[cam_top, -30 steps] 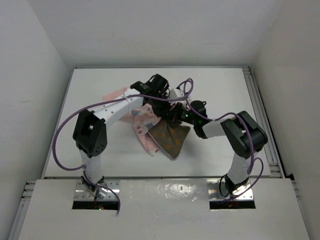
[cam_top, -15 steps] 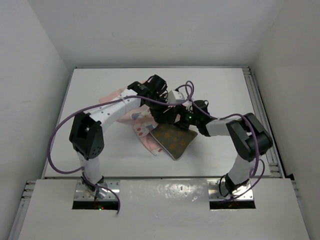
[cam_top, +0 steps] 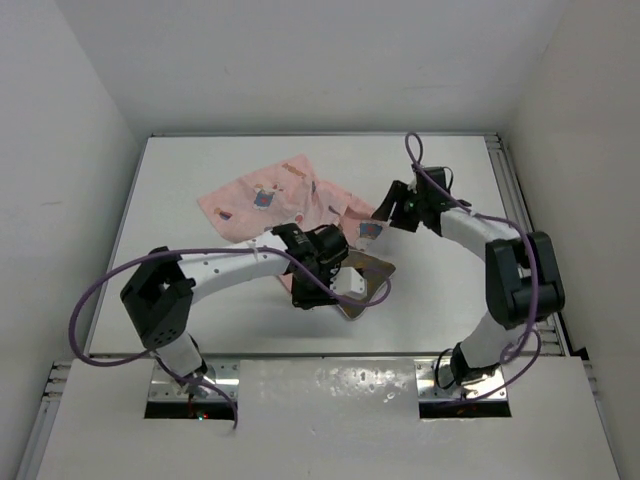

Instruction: Put the pillow into the pillowcase

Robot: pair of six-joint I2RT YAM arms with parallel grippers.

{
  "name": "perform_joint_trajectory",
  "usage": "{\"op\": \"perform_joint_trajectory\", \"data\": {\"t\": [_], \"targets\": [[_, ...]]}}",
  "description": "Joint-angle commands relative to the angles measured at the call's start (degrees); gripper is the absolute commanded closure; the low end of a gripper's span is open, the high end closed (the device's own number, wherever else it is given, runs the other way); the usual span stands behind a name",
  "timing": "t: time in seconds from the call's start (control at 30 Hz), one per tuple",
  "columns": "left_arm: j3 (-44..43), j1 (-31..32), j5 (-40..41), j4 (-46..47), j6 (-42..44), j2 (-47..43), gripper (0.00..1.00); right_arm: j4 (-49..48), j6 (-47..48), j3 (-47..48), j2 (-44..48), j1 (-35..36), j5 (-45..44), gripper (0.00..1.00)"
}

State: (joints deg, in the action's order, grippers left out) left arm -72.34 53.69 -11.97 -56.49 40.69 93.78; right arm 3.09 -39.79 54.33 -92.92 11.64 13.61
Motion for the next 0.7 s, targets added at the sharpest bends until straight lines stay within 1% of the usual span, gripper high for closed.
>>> {"op": "perform_joint_trajectory", "data": {"t": [0.0, 0.03, 0.1, 0.17, 0.2, 0.27, 0.33, 0.37, 0.4, 0.47, 0.5, 0.53, 0.57, 0.63, 0.67], "targets": [[2.19, -0.61, 4.14, 8.31, -0.16, 0.96, 0.59, 1.84, -2.12, 4.02, -7.24, 0.23, 0.02, 0.39], [2.81, -0.61, 5.19, 11.02, -0.34, 1.4, 0.54, 1.48, -2.48, 4.73, -8.58, 0.4, -1.11, 0.27], [5.7, -0.26, 7.13, 13.67, -0.61, 2.29, 0.45, 1.48, -3.1, 6.92, -12.08, 0.75, -3.14, 0.2], [9.04, -0.08, 8.45, 18.24, -1.39, 2.99, 0.42, 1.92, -3.54, 8.25, -14.03, 0.93, -4.81, 0.16], [10.01, 0.36, 8.45, 19.47, -2.53, 3.43, 0.39, 2.18, -3.97, 8.25, -15.0, 0.84, -5.34, 0.16], [11.42, 0.71, 8.19, 22.38, -4.03, 4.39, 0.38, 1.57, -4.5, 7.12, -16.58, 0.93, -5.43, 0.17], [12.39, 0.71, 6.79, 24.57, -6.14, 5.36, 0.37, -1.5, -5.64, 5.27, -17.11, 1.02, -4.82, 0.19], [12.66, 0.63, 6.43, 25.28, -7.54, 5.71, 0.36, -2.82, -6.52, 3.52, -17.2, 1.1, -3.95, 0.25], [13.09, 0.62, 6.43, 26.25, -8.33, 5.98, 0.36, -5.79, -7.05, 2.81, -17.38, 1.02, -3.76, 0.28], [14.41, 0.36, 6.78, 28.97, -9.65, 6.85, 0.38, -7.92, -8.1, 2.02, -18.42, 1.02, -3.15, 0.35], [14.85, 0.19, 6.96, 30.2, -10.01, 7.29, 0.44, -9.23, -8.63, 2.27, -19.04, 1.02, -2.71, 0.39], [15.55, -0.08, 7.13, 30.73, -10.1, 7.99, 0.5, -9.59, -8.99, 2.71, -19.74, 1.02, -2.1, 0.41], [15.65, -0.51, 7.13, 30.91, -10.45, 8.26, 0.67, -9.77, -9.68, 3.67, -21.14, 1.02, -1.74, 0.43], [15.56, -1.22, 7.05, 31.61, -10.89, 8.88, 0.89, -10.56, -10.65, 4.21, -22.38, 1.11, -1.3, 0.58], [15.3, -1.74, 6.96, 31.62, -11.67, 9.05, 0.98, -10.82, -11.27, 4.12, -22.82, 1.02, -1.56, 0.66]]}}
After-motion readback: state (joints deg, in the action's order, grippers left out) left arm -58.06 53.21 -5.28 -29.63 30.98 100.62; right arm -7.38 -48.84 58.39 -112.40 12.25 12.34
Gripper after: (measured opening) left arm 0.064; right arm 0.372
